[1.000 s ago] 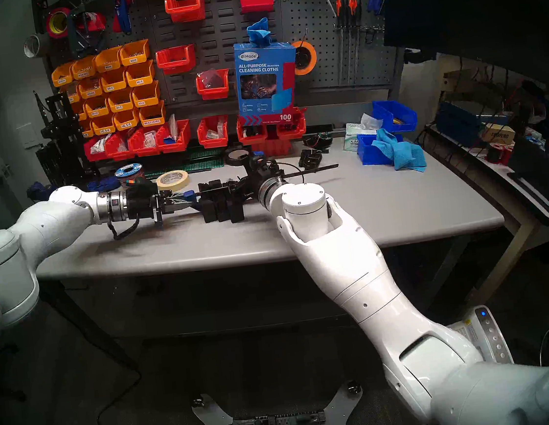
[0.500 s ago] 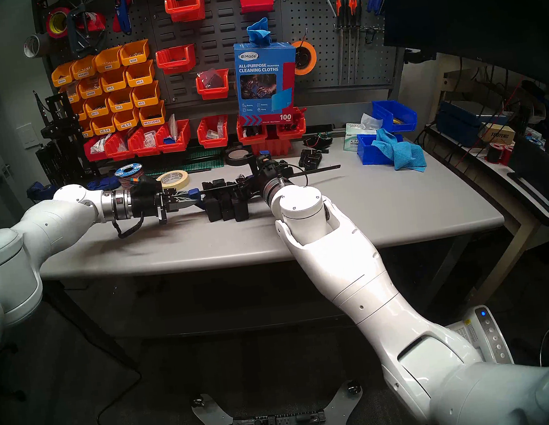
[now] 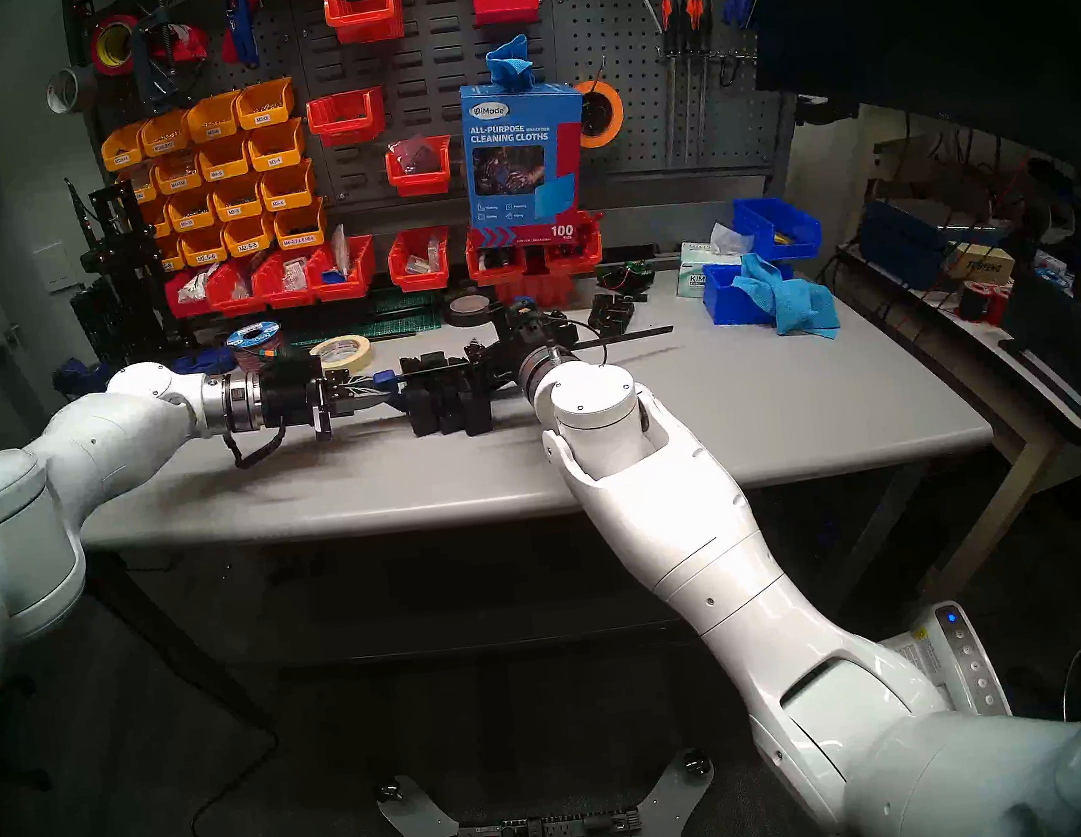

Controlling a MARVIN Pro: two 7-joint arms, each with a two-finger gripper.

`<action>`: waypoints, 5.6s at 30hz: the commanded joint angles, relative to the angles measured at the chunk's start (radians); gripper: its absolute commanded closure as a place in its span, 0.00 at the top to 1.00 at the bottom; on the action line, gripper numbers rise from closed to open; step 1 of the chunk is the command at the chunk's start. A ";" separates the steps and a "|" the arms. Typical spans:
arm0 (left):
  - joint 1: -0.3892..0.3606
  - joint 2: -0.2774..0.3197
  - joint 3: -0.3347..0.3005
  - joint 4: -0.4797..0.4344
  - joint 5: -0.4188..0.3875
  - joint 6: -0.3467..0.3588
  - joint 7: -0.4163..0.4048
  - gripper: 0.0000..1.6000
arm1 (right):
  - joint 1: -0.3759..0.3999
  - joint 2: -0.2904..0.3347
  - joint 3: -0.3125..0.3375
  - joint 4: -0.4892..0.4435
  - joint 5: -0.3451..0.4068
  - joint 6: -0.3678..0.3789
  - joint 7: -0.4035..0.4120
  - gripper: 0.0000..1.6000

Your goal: Clamp the two 3D printed pieces together with the clamp

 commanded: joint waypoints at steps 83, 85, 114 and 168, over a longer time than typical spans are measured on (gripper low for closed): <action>-0.019 -0.001 -0.007 -0.010 -0.007 0.000 -0.087 0.00 | 0.016 0.165 0.196 -0.085 -0.115 -0.219 -0.120 1.00; -0.019 0.000 -0.007 -0.012 -0.007 0.000 -0.085 0.00 | 0.008 0.190 0.222 -0.088 -0.123 -0.219 -0.127 1.00; -0.020 -0.008 -0.009 0.005 -0.014 0.001 -0.111 0.00 | -0.093 0.237 0.290 -0.150 -0.111 -0.208 -0.104 1.00; -0.014 -0.056 -0.019 0.082 -0.022 0.056 -0.134 1.00 | -0.136 0.256 0.300 -0.185 -0.100 -0.182 -0.099 1.00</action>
